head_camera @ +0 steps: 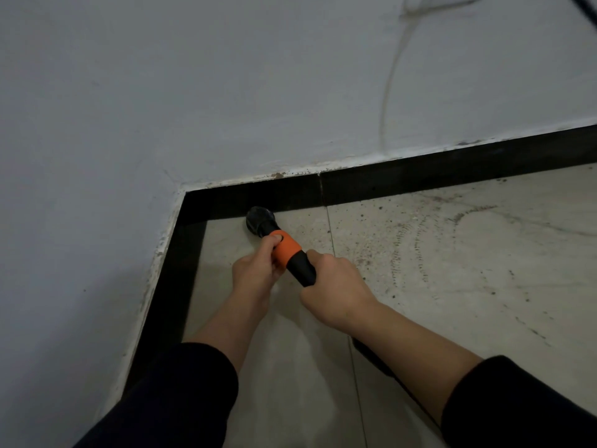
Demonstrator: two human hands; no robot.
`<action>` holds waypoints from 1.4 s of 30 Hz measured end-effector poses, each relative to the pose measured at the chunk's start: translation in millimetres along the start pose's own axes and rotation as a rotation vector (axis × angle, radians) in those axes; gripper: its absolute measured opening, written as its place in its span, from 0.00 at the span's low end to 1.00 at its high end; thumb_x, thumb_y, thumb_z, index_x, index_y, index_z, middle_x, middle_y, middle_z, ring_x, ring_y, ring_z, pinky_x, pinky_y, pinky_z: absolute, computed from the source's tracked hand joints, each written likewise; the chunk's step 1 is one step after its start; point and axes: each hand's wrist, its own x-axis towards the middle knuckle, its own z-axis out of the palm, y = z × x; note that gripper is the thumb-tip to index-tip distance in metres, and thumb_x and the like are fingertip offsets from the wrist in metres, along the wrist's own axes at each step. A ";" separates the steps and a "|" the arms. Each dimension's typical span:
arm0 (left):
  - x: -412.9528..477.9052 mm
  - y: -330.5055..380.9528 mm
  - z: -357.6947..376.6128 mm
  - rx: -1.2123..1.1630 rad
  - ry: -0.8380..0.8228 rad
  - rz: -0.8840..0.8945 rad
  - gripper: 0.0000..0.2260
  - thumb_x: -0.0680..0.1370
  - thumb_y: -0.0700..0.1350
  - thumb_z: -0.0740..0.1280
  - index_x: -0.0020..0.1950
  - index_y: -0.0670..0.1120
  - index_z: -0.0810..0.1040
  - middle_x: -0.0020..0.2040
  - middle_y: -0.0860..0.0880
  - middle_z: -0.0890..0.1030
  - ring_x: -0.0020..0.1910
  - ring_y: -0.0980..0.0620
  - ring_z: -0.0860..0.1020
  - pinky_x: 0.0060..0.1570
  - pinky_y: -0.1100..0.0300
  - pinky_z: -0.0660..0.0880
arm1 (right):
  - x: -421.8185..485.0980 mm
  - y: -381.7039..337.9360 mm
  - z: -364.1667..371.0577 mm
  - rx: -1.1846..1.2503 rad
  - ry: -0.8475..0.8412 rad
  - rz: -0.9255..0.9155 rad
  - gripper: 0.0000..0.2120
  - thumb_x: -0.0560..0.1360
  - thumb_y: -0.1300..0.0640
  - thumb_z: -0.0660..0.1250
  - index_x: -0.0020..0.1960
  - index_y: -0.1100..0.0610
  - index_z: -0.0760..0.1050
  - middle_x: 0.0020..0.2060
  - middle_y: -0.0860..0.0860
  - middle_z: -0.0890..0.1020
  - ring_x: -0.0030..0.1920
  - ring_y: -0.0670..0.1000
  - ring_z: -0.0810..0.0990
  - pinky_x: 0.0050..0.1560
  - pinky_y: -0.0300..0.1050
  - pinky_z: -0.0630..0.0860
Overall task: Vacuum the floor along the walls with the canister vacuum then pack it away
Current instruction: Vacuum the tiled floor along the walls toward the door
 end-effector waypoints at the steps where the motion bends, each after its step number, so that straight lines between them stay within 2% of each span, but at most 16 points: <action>1: -0.8 -0.9 2.4 -0.001 -0.002 -0.001 0.08 0.74 0.46 0.73 0.45 0.43 0.78 0.53 0.41 0.82 0.53 0.47 0.81 0.46 0.58 0.78 | -0.5 1.5 -1.1 0.007 0.005 0.001 0.08 0.70 0.64 0.63 0.47 0.56 0.67 0.33 0.50 0.71 0.31 0.48 0.69 0.31 0.40 0.65; 8: -6.7 1.7 0.6 -0.004 0.038 0.007 0.08 0.73 0.45 0.74 0.42 0.43 0.77 0.47 0.44 0.81 0.48 0.51 0.81 0.42 0.61 0.77 | 1.6 3.9 1.8 0.060 -0.011 0.005 0.07 0.69 0.64 0.64 0.46 0.56 0.70 0.34 0.51 0.73 0.33 0.51 0.73 0.33 0.42 0.69; 16: 9.9 13.9 -26.7 0.015 0.110 0.013 0.09 0.73 0.47 0.74 0.42 0.42 0.79 0.46 0.42 0.82 0.42 0.51 0.80 0.41 0.60 0.77 | 21.6 -14.7 20.2 0.082 -0.069 -0.022 0.08 0.71 0.63 0.67 0.48 0.56 0.72 0.36 0.51 0.75 0.34 0.50 0.74 0.31 0.40 0.68; 19: 18.5 20.2 -35.8 -0.004 0.149 0.032 0.08 0.73 0.45 0.74 0.41 0.42 0.78 0.46 0.42 0.82 0.45 0.48 0.81 0.44 0.58 0.78 | 31.8 -22.8 27.5 0.110 -0.082 -0.032 0.08 0.72 0.62 0.68 0.49 0.55 0.73 0.37 0.51 0.76 0.35 0.50 0.75 0.31 0.39 0.69; 24: 32.4 26.9 -44.7 0.004 0.166 0.053 0.11 0.72 0.46 0.75 0.47 0.40 0.79 0.48 0.41 0.83 0.46 0.48 0.83 0.47 0.56 0.80 | 45.3 -31.0 33.7 0.182 -0.111 -0.018 0.10 0.72 0.62 0.69 0.52 0.55 0.75 0.41 0.54 0.79 0.39 0.52 0.78 0.34 0.40 0.72; 29: 33.1 27.4 -48.6 0.010 0.187 0.070 0.09 0.73 0.46 0.74 0.42 0.42 0.78 0.45 0.43 0.82 0.44 0.49 0.82 0.46 0.56 0.80 | 47.6 -33.9 37.1 0.218 -0.138 -0.018 0.11 0.71 0.62 0.70 0.53 0.55 0.76 0.41 0.54 0.79 0.38 0.50 0.77 0.34 0.39 0.71; 33: 31.9 27.0 -48.3 0.006 0.193 0.058 0.14 0.71 0.47 0.75 0.50 0.39 0.79 0.45 0.44 0.82 0.43 0.51 0.82 0.44 0.57 0.79 | 44.6 -34.3 33.2 0.244 -0.156 -0.015 0.12 0.72 0.61 0.71 0.55 0.55 0.76 0.41 0.53 0.78 0.38 0.49 0.77 0.34 0.39 0.70; 38: 21.3 19.9 -47.2 0.026 0.211 0.046 0.20 0.69 0.49 0.77 0.54 0.38 0.79 0.46 0.43 0.83 0.43 0.51 0.83 0.41 0.60 0.78 | 32.4 -29.8 27.4 0.246 -0.178 -0.012 0.10 0.72 0.61 0.71 0.53 0.56 0.76 0.38 0.52 0.77 0.36 0.49 0.76 0.33 0.38 0.69; 42: 3.1 16.1 -43.3 0.050 0.204 0.045 0.11 0.72 0.47 0.75 0.42 0.42 0.78 0.44 0.43 0.82 0.42 0.51 0.81 0.41 0.61 0.78 | 19.4 -23.4 23.0 0.226 -0.189 -0.007 0.09 0.71 0.61 0.71 0.51 0.56 0.76 0.36 0.51 0.76 0.35 0.49 0.76 0.33 0.39 0.70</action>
